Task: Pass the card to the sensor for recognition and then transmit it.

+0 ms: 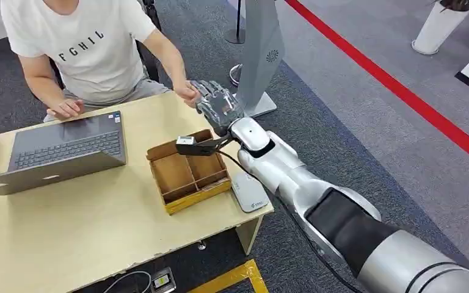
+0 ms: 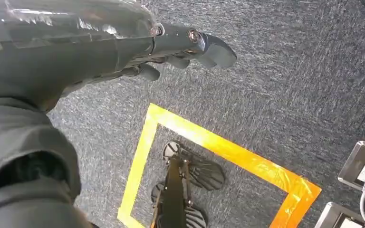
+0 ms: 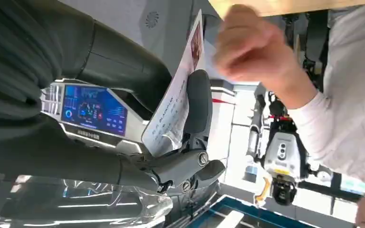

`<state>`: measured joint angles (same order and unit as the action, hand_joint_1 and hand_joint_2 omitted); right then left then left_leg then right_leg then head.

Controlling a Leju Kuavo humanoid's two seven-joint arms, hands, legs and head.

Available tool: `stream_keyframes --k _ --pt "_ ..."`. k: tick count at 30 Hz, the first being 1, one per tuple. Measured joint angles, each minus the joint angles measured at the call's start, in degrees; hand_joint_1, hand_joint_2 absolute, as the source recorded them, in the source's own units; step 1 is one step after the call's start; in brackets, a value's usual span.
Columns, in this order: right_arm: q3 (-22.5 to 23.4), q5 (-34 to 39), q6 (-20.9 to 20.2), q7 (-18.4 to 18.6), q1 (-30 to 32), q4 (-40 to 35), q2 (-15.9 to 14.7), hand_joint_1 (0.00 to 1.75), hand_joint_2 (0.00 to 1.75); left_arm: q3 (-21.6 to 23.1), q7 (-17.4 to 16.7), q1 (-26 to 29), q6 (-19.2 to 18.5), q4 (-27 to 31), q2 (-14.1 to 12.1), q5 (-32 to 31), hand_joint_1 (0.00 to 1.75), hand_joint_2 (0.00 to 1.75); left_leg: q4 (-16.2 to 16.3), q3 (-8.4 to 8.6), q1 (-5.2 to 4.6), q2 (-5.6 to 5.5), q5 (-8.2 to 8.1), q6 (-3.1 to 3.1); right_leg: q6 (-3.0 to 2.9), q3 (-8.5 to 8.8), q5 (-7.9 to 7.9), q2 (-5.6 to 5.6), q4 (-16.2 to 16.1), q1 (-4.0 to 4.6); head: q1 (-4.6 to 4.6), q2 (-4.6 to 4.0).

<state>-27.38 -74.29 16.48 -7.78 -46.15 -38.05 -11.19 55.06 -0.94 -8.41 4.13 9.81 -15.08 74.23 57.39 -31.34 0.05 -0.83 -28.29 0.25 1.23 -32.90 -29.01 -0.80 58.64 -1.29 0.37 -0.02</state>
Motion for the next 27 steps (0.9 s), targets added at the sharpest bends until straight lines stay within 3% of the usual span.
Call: stream_keyframes --k 7,14,19,27 --pt "6.4 0.2 -4.9 -1.2 5.1 -4.5 -6.2 1.75 1.75 0.0 0.0 0.4 -0.4 0.0 -0.4 -0.5 0.00 0.00 0.0 -0.01 0.00 0.00 -0.03 0.02 0.01 0.08 0.01 -0.02 -0.1 0.00 0.00 0.00" --pt "11.2 0.4 -6.1 -2.6 10.8 -9.2 -10.0 1.75 1.75 0.9 0.0 0.4 -0.9 0.0 -0.6 -0.2 0.00 0.00 0.0 0.01 0.02 0.05 -0.09 0.01 0.01 0.06 0.01 0.08 -0.1 0.01 0.00 0.00" --pt "12.4 5.2 -6.4 -4.1 16.1 -14.2 -11.8 1.75 1.75 1.0 0.0 0.4 0.1 0.0 -0.6 1.0 0.00 0.00 0.0 0.01 0.08 0.06 -0.11 -0.02 0.01 0.06 0.00 0.12 -0.1 0.07 0.00 0.00" --pt "11.9 9.7 -6.4 -2.9 24.8 -23.9 -12.2 1.75 1.75 1.0 0.0 0.3 0.9 0.0 -0.4 2.5 0.00 0.00 0.0 0.01 0.11 0.05 -0.13 -0.07 0.01 0.07 0.00 0.14 -0.1 0.09 0.00 0.00"
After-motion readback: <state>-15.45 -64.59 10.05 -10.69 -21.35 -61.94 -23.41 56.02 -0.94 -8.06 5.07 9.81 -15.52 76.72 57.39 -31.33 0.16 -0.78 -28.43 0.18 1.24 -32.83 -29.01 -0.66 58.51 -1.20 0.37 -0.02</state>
